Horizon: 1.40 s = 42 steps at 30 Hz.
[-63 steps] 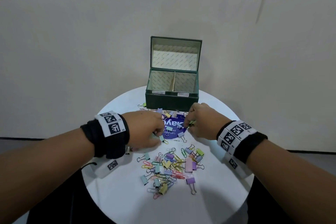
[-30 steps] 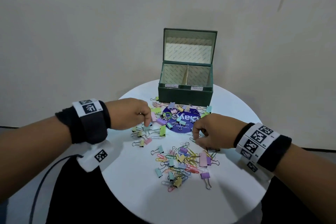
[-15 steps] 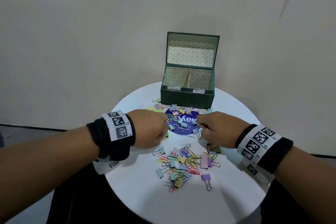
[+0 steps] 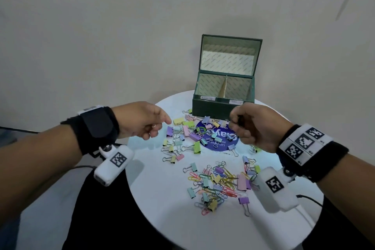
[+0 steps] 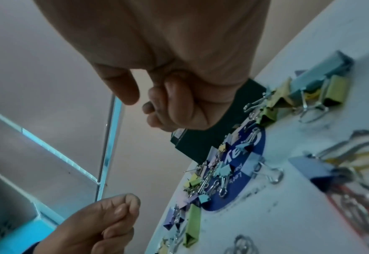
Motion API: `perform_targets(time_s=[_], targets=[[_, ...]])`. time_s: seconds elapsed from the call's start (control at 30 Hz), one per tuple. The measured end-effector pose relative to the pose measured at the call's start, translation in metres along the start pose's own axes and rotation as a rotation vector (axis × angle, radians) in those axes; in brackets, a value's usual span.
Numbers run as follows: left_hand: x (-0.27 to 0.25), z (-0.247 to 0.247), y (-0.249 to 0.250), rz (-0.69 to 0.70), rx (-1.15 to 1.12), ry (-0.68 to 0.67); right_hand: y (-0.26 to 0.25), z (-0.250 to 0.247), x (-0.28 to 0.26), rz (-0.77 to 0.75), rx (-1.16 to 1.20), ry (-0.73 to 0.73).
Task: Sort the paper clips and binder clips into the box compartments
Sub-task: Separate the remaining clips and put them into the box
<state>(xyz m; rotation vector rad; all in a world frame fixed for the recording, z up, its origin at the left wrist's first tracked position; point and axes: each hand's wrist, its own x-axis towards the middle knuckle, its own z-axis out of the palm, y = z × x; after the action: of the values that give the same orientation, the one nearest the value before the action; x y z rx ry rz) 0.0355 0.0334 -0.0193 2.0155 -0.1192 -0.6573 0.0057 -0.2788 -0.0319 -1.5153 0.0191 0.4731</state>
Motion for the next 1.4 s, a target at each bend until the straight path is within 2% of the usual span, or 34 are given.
perform_targets(time_s=[0.03, 0.1, 0.17, 0.23, 0.3, 0.37, 0.53, 0.67, 0.77, 0.9, 0.97, 1.03, 1.1, 1.17, 1.27, 1.4], targets=[[-0.001, 0.001, -0.004, -0.008, 0.085, -0.016, -0.001, 0.004, 0.001, 0.005, -0.062, 0.039], [-0.006, 0.006, -0.006, 0.049, 0.494, 0.017, -0.001, 0.011, 0.003, -0.011, -0.321, 0.081], [-0.010, 0.015, -0.006, 0.184, 0.927, 0.018, 0.001, 0.018, 0.004, -0.039, -0.661, 0.062], [-0.011, 0.026, -0.009, 0.227, 1.150, -0.015, 0.004, 0.023, 0.004, -0.097, -1.002, 0.008], [-0.011, 0.036, -0.012, 0.247, 1.272, -0.008, 0.007, 0.029, 0.004, -0.146, -1.266, -0.056], [-0.008, 0.044, -0.012, 0.306, 1.347, 0.003, 0.009, 0.034, 0.002, -0.126, -1.406, -0.106], [-0.008, 0.058, -0.007, 0.426, 1.559, -0.040, 0.012, 0.038, 0.000, -0.103, -1.497, -0.187], [-0.009, 0.063, -0.008, 0.466, 1.580, -0.045, 0.014, 0.036, -0.005, -0.068, -1.546, -0.215], [-0.007, 0.058, -0.013, 0.473, 1.444, 0.005, 0.017, 0.033, -0.006, -0.038, -1.544, -0.208], [-0.007, 0.036, -0.014, 0.451, 1.050, 0.038, 0.015, 0.021, -0.005, -0.053, -1.478, -0.217], [-0.006, 0.026, -0.009, 0.331, 0.864, 0.043, 0.009, 0.011, -0.003, -0.044, -1.418, -0.205], [-0.005, 0.018, -0.004, 0.146, 0.532, 0.007, 0.006, 0.002, 0.000, -0.057, -1.366, -0.146], [-0.004, 0.014, -0.003, 0.025, 0.124, -0.030, 0.007, -0.005, 0.004, -0.088, -1.416, -0.066], [-0.004, 0.015, -0.001, -0.035, -0.108, -0.059, 0.008, -0.004, 0.004, -0.124, -1.497, -0.017], [0.002, 0.023, 0.000, -0.068, -0.253, -0.080, 0.011, 0.013, -0.002, -0.178, -1.504, -0.079], [0.014, 0.034, 0.003, -0.126, -0.314, -0.059, 0.020, 0.037, -0.004, -0.073, -1.601, -0.126]])
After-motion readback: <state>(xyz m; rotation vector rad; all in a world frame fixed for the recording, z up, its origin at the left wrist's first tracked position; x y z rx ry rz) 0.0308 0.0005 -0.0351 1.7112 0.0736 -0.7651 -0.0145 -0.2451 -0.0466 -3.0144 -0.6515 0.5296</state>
